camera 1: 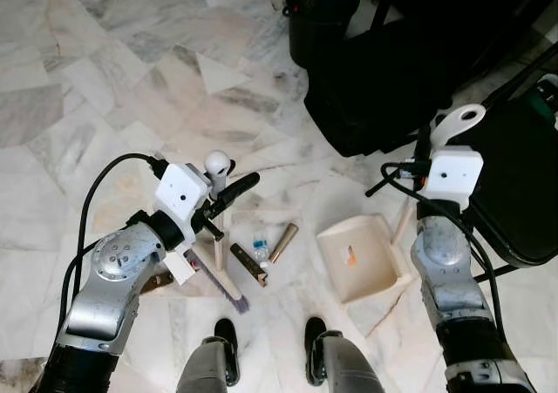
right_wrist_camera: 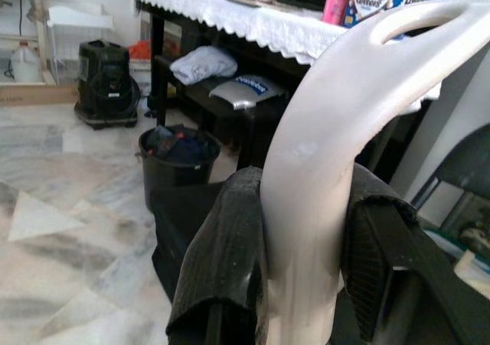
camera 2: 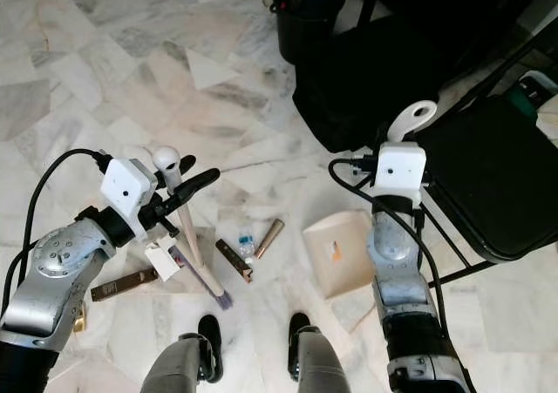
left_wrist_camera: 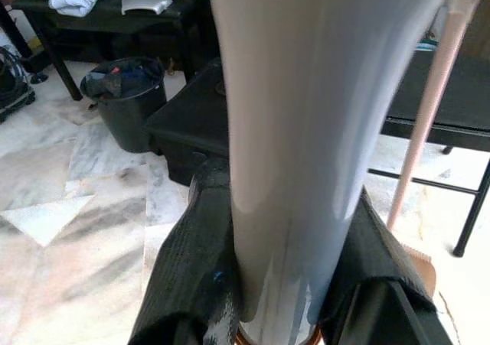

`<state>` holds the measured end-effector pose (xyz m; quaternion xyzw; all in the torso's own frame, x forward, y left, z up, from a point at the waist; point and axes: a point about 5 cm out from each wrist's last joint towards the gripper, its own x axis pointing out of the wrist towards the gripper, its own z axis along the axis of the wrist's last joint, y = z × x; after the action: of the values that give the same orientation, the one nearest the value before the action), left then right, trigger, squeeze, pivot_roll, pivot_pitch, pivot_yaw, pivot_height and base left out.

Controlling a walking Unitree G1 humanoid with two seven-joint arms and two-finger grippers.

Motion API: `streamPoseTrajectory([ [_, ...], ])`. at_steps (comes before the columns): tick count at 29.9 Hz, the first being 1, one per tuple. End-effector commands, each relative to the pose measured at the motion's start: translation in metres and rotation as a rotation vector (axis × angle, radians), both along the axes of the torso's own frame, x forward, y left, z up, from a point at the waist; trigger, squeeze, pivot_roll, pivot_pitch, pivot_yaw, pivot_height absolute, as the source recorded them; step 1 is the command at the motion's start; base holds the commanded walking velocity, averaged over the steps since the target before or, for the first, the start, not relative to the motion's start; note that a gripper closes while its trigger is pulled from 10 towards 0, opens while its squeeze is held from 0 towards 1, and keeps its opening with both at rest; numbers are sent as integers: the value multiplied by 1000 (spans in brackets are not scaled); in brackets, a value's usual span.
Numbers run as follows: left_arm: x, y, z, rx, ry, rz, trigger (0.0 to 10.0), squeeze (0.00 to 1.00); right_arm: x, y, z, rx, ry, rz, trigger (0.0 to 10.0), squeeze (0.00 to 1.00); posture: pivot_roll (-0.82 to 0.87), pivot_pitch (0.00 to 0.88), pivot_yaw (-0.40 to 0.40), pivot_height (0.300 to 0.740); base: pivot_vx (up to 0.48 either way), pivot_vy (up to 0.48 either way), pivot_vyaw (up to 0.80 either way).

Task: Sweep floor

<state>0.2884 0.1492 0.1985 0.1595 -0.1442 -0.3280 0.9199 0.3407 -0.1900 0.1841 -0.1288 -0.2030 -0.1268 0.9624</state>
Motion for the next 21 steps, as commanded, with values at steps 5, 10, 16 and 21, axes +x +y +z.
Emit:
streamPoseTrajectory([
  [5,0,-1,2,-37,-16,36,10000,0,3,5,5,23,-32,20,10000,0,29,444,13,740,0,0,0],
  [10,1,6,21,-214,-114,201,10000,0,1,9,9,38,-50,48,10000,0,19,399,9,740,0,0,0],
  [16,-1,3,28,-191,-151,192,10000,0,4,10,9,36,-52,53,10000,0,21,332,6,740,0,0,0],
  [21,2,3,28,-178,-158,192,10000,0,8,10,12,44,-55,47,10000,0,12,296,2,740,0,0,0],
])
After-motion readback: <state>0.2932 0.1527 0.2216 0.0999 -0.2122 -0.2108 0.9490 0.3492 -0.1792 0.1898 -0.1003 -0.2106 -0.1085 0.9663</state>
